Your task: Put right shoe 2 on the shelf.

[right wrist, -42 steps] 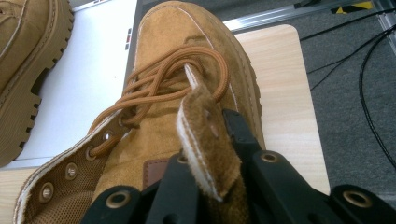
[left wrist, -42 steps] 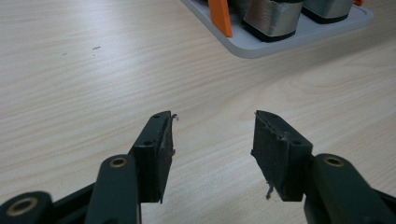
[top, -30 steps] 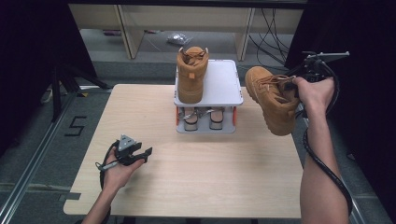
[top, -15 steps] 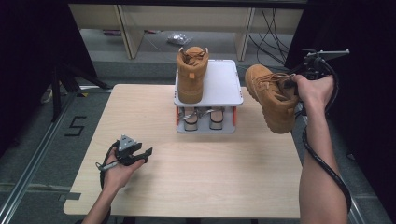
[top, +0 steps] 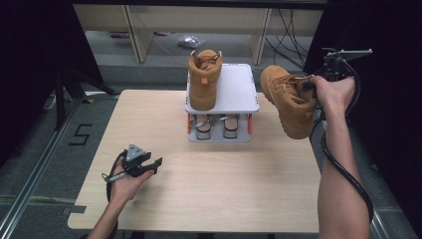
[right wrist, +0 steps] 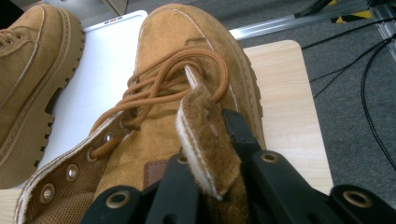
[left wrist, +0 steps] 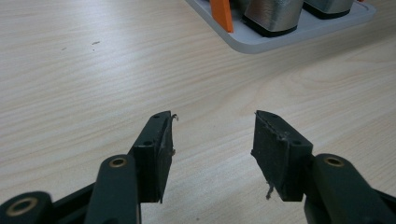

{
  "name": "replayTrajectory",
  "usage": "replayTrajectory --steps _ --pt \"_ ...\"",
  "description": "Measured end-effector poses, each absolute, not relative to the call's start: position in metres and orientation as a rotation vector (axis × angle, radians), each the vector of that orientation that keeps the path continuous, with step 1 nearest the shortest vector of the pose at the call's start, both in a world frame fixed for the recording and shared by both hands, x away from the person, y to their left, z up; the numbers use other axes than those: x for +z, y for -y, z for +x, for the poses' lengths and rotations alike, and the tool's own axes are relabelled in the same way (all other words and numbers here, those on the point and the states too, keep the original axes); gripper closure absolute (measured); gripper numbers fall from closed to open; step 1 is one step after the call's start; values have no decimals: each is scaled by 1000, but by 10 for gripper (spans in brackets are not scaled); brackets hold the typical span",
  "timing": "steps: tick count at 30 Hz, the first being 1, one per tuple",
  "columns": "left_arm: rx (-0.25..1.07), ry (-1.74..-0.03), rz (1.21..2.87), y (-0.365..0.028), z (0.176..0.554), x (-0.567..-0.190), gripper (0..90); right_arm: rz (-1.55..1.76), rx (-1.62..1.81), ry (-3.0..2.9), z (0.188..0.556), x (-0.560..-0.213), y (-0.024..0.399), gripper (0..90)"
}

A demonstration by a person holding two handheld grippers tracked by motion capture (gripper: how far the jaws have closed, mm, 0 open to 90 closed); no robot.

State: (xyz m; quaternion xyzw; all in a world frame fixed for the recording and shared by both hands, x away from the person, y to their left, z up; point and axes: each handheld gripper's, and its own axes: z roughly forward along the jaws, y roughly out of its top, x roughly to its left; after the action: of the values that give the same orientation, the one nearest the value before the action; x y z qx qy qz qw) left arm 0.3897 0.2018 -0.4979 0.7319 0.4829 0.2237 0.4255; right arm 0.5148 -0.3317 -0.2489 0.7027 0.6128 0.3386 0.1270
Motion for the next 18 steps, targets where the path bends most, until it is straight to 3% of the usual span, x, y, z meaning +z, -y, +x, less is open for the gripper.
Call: replayTrajectory --steps 18 --pt "558 -1207 1830 -201 390 -498 474 2058 990 -1756 523 -241 325 853"
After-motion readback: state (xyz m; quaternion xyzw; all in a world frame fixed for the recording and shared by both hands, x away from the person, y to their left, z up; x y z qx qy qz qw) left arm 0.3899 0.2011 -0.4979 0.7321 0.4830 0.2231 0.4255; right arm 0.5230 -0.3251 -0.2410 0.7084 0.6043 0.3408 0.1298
